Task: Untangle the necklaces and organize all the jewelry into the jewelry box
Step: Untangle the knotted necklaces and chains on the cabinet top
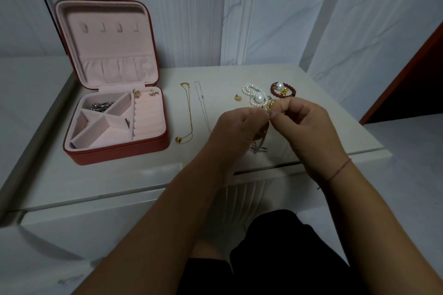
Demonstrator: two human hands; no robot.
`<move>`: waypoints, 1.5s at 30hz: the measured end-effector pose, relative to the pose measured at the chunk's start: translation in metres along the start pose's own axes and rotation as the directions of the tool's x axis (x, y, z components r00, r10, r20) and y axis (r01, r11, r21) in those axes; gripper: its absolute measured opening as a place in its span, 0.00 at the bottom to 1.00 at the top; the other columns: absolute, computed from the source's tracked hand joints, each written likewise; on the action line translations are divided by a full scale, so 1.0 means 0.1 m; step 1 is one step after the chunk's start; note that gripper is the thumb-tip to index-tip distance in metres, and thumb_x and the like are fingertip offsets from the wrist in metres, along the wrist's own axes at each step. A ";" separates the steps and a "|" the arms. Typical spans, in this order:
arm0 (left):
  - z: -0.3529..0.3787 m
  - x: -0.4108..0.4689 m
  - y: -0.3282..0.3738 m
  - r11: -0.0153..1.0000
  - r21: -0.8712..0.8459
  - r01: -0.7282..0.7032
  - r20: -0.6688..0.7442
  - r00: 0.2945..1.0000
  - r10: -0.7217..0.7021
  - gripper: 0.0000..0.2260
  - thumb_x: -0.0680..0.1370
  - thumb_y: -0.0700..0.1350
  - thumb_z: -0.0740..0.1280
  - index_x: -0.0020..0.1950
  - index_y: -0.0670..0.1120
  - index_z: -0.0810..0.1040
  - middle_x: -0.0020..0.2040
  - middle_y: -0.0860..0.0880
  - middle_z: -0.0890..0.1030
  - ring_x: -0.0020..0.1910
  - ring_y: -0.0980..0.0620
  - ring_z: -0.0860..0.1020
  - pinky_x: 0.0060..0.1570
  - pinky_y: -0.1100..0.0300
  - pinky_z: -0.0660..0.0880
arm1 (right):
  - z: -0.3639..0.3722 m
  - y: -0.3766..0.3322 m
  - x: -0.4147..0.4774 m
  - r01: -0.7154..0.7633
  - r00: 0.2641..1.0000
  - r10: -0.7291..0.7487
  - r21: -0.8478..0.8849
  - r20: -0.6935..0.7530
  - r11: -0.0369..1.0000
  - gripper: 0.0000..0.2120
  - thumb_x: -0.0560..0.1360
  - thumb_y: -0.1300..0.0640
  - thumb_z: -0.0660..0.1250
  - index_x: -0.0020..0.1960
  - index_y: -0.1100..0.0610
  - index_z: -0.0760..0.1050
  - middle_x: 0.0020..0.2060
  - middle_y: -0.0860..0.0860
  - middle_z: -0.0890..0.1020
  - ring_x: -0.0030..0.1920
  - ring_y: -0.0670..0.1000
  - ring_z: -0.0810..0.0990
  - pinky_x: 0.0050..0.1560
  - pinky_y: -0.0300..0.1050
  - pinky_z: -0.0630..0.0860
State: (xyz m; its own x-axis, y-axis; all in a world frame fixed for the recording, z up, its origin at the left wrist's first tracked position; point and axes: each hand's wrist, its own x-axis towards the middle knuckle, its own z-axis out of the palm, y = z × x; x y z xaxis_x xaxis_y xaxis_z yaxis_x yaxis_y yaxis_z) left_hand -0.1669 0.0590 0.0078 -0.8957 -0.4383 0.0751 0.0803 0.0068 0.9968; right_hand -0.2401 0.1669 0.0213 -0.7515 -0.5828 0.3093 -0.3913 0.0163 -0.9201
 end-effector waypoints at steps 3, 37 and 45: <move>0.06 -0.02 0.01 0.972 -0.202 0.123 0.010 0.992 -0.124 0.07 0.76 0.44 0.63 0.43 0.41 0.76 0.41 0.42 0.73 0.44 0.47 0.70 0.46 0.52 0.71 | -0.01 0.00 0.02 0.031 0.999 -0.030 -0.065 0.011 0.997 0.03 0.68 0.60 0.66 0.38 0.59 0.77 0.35 0.64 0.78 0.34 0.56 0.73 0.38 0.47 0.74; 0.04 0.03 0.02 0.622 0.618 -0.481 -0.108 0.732 0.673 0.06 0.73 0.42 0.69 0.46 0.42 0.83 0.39 0.51 0.81 0.39 0.56 0.75 0.42 0.69 0.71 | -0.01 0.04 0.03 -0.138 0.989 0.147 0.193 -0.030 0.971 0.06 0.70 0.56 0.64 0.37 0.56 0.77 0.33 0.55 0.71 0.36 0.48 0.68 0.43 0.46 0.69; 0.07 0.00 0.04 0.794 0.461 -0.397 -0.205 0.823 0.530 0.04 0.72 0.37 0.70 0.45 0.43 0.82 0.35 0.58 0.79 0.35 0.65 0.77 0.38 0.75 0.72 | 0.02 0.07 0.03 -0.060 0.997 0.066 0.152 -0.037 0.987 0.05 0.69 0.57 0.65 0.38 0.56 0.79 0.30 0.47 0.79 0.33 0.42 0.74 0.38 0.34 0.73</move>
State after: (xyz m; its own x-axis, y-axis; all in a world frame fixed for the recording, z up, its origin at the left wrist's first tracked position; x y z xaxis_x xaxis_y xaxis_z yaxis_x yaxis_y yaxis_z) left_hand -0.1696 0.0655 0.0121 -0.6044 -0.5416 0.5843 0.2172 0.5936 0.7749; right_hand -0.2441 0.1633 0.0150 -0.7947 -0.5503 0.2561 -0.2603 -0.0721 -0.9628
